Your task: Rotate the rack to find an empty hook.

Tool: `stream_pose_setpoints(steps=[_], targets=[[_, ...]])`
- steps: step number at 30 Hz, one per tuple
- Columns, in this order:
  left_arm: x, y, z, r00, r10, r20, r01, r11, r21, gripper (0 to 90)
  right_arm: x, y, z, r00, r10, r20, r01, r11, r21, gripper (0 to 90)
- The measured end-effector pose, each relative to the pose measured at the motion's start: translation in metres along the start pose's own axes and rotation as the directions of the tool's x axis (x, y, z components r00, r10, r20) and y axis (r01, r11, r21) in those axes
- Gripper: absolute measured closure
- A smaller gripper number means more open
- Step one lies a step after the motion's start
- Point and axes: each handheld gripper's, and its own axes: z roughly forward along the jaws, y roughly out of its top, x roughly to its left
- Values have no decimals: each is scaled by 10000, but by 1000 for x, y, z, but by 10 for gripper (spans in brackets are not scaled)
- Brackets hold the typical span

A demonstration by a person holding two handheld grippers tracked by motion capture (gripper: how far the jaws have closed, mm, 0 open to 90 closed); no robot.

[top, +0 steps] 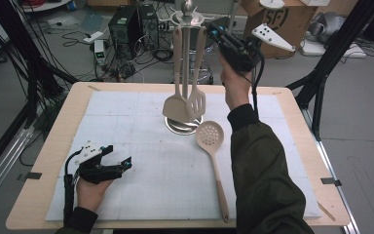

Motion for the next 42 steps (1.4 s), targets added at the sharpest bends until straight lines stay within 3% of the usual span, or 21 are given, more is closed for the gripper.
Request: stream_pose_setpoints(steps=[20, 42], targets=[[0, 0, 1, 10000, -35, 25, 35, 10000, 1, 120, 13, -2, 3, 9992, -368, -183, 370, 9993, 78, 898], [1, 0, 1, 10000, -27, 1, 27, 10000, 7, 120, 28, -7, 13, 9983, -447, -386, 451, 9989, 119, 898]])
